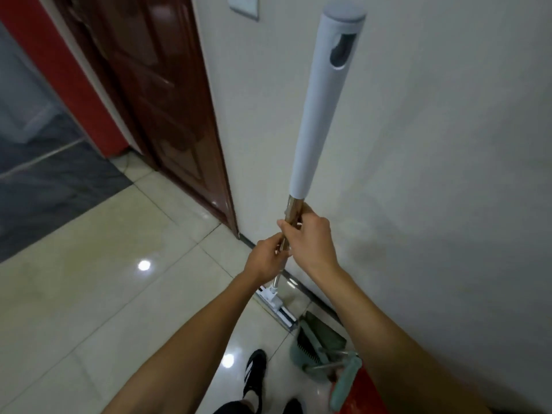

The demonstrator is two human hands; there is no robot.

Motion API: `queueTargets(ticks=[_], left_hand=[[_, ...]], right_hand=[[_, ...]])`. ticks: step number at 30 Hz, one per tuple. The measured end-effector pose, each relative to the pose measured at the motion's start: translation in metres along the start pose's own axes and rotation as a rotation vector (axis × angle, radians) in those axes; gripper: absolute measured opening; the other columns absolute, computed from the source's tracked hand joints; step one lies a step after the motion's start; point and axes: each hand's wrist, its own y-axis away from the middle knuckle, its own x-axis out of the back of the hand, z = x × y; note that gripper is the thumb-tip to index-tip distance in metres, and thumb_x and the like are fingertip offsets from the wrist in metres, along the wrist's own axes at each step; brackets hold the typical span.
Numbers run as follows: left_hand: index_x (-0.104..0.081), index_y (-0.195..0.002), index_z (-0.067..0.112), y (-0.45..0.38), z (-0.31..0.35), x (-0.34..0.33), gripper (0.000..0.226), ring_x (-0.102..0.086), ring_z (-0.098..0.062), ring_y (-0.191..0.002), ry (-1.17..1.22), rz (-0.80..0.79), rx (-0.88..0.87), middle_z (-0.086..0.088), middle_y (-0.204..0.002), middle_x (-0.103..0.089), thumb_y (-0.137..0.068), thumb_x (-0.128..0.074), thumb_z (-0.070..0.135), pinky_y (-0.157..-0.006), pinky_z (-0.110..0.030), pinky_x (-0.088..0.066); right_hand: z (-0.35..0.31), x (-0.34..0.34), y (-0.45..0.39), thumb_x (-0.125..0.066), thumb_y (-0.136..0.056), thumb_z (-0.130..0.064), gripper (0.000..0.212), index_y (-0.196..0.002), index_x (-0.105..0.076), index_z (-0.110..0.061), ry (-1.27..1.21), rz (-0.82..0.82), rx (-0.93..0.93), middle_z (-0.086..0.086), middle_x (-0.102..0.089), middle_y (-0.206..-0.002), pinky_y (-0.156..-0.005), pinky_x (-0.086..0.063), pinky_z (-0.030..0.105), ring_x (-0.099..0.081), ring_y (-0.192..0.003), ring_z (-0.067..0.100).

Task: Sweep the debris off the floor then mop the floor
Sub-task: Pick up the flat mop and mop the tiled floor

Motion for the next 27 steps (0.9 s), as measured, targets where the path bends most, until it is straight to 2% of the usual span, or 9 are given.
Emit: queueTargets(ticks=[2,5,8,12,14,17,21,25,27], left_hand=[[-0.062,-0.097,0.030,0.030,-0.003,0.009,0.019,-0.068,-0.023,-0.085,-0.004,0.089,0.032,-0.002,-0.094,-0.074,-0.084,-0.047,0.032,-0.072,-0.038,-0.055],[-0.059,-0.092,0.031,0.074,-0.016,0.021,0.014,-0.066,-0.019,-0.079,-0.006,0.229,0.085,0.002,-0.087,-0.070,-0.093,-0.052,0.019,-0.062,-0.030,-0.049],[-0.064,-0.100,0.025,0.121,-0.033,0.034,0.015,-0.059,-0.006,-0.072,0.008,0.350,0.161,0.007,-0.086,-0.064,-0.102,-0.051,0.018,-0.061,-0.018,-0.043],[-0.058,-0.090,0.022,0.187,-0.059,0.057,0.017,-0.064,-0.022,-0.080,0.028,0.458,0.287,0.000,-0.086,-0.063,-0.103,-0.050,0.018,-0.066,-0.029,-0.048],[-0.053,-0.086,0.024,0.219,-0.074,0.070,0.020,-0.062,-0.025,-0.079,0.017,0.487,0.350,-0.006,-0.087,-0.066,-0.103,-0.049,0.015,-0.061,-0.027,-0.044],[-0.048,-0.078,0.028,0.266,-0.098,0.094,0.028,-0.066,-0.032,-0.085,0.024,0.543,0.428,-0.002,-0.079,-0.059,-0.100,-0.049,0.012,-0.056,-0.024,-0.038],[-0.051,-0.080,0.028,0.331,-0.135,0.131,0.026,-0.054,-0.018,-0.070,0.059,0.618,0.499,0.004,-0.077,-0.058,-0.097,-0.050,0.008,-0.054,-0.022,-0.036],[-0.048,-0.070,0.030,0.407,-0.179,0.172,0.033,-0.049,-0.004,-0.061,0.105,0.688,0.594,0.014,-0.067,-0.053,-0.098,-0.049,0.012,-0.053,-0.024,-0.033],[-0.051,-0.072,0.027,0.448,-0.206,0.190,0.028,-0.050,-0.006,-0.061,0.122,0.726,0.647,0.016,-0.066,-0.052,-0.097,-0.051,0.012,-0.053,-0.024,-0.032]], right_hand=[[-0.010,-0.009,0.019,-0.069,-0.092,-0.028,0.022,-0.111,-0.063,-0.019,-0.015,-0.058,0.053,0.000,-0.072,-0.094,-0.081,-0.060,0.041,-0.071,-0.088,0.019],[-0.029,-0.029,0.046,-0.068,-0.092,-0.027,0.023,-0.113,-0.062,-0.020,-0.035,-0.154,0.148,-0.001,-0.072,-0.094,-0.083,-0.060,0.039,-0.071,-0.087,0.018],[-0.054,-0.053,0.078,-0.069,-0.091,-0.025,0.019,-0.109,-0.063,-0.023,-0.029,-0.256,0.247,-0.005,-0.070,-0.092,-0.085,-0.059,0.036,-0.069,-0.086,0.015],[-0.081,-0.096,0.125,-0.071,-0.087,-0.017,0.013,-0.096,-0.063,-0.022,-0.072,-0.386,0.414,-0.007,-0.067,-0.082,-0.080,-0.059,0.041,-0.066,-0.080,0.014],[-0.094,-0.119,0.146,-0.071,-0.087,-0.018,0.014,-0.097,-0.063,-0.024,-0.084,-0.464,0.455,-0.005,-0.068,-0.083,-0.078,-0.059,0.046,-0.067,-0.082,0.017],[-0.119,-0.154,0.177,-0.071,-0.089,-0.018,0.016,-0.100,-0.064,-0.026,-0.110,-0.562,0.456,-0.007,-0.069,-0.087,-0.078,-0.060,0.045,-0.068,-0.085,0.015],[-0.157,-0.209,0.224,-0.070,-0.089,-0.017,0.016,-0.094,-0.062,-0.029,-0.128,-0.645,0.453,-0.008,-0.067,-0.083,-0.075,-0.061,0.045,-0.067,-0.082,0.013],[-0.200,-0.271,0.284,-0.071,-0.089,-0.019,0.017,-0.094,-0.060,-0.031,-0.122,-0.750,0.491,-0.011,-0.068,-0.083,-0.078,-0.060,0.042,-0.067,-0.082,0.011],[-0.221,-0.303,0.318,-0.070,-0.090,-0.017,0.016,-0.093,-0.061,-0.030,-0.119,-0.824,0.497,-0.010,-0.068,-0.084,-0.077,-0.060,0.041,-0.067,-0.082,0.012]])
